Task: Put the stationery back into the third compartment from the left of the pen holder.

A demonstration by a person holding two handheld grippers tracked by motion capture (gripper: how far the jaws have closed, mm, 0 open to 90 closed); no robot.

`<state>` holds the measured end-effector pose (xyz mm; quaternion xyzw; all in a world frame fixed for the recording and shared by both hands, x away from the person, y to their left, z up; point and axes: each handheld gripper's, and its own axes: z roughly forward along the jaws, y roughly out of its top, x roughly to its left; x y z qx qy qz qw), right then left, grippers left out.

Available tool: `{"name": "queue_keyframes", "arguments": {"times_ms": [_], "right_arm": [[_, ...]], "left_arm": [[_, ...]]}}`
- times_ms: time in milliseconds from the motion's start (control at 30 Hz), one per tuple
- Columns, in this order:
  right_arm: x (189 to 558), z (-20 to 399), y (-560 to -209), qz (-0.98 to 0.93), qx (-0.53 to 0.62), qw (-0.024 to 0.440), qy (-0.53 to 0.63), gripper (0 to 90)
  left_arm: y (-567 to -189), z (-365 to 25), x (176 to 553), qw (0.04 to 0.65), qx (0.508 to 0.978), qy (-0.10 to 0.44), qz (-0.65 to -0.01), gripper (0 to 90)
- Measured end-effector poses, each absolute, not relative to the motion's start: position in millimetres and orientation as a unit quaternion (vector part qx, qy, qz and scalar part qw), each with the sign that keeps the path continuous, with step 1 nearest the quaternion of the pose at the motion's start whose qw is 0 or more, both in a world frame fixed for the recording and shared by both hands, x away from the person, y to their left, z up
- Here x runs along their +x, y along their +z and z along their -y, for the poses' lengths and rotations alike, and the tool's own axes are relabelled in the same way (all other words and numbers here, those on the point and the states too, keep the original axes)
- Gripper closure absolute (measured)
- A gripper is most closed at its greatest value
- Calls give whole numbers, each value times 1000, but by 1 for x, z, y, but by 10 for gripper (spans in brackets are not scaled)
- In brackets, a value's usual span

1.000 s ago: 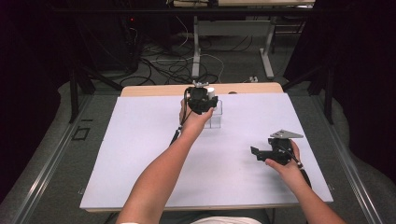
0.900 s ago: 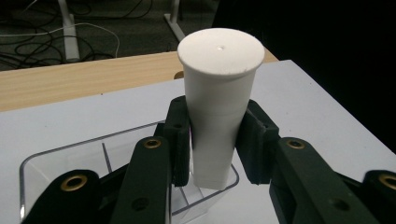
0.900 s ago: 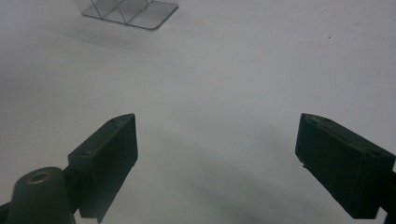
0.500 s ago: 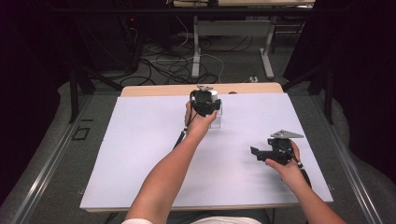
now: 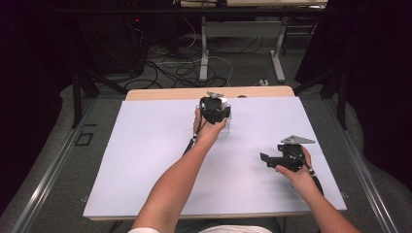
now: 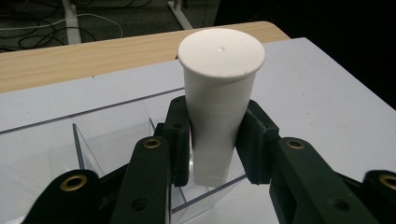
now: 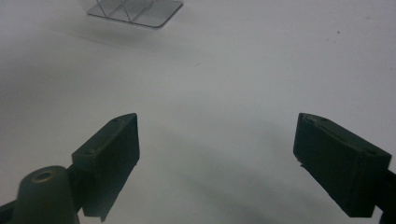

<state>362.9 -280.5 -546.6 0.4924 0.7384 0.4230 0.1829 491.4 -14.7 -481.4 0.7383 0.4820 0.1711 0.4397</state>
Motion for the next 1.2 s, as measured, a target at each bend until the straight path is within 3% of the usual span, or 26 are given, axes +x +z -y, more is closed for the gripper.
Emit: {"name": "queue_keyframes", "arguments": {"times_ms": [233, 500, 933, 1200], "right_arm": [[363, 281, -547, -742, 488, 184, 421, 139], [363, 281, -548, -742, 491, 184, 419, 140], [364, 281, -548, -742, 490, 187, 418, 140], [363, 281, -548, -742, 491, 188, 416, 140]], "left_arm": [[-482, 13, 491, 428, 739, 179, -489, 676], [-476, 9, 486, 430, 744, 194, -474, 465], [-461, -19, 472, 455, 738, 187, -463, 318], [-449, -44, 458, 467, 732, 180, -462, 283]]}}
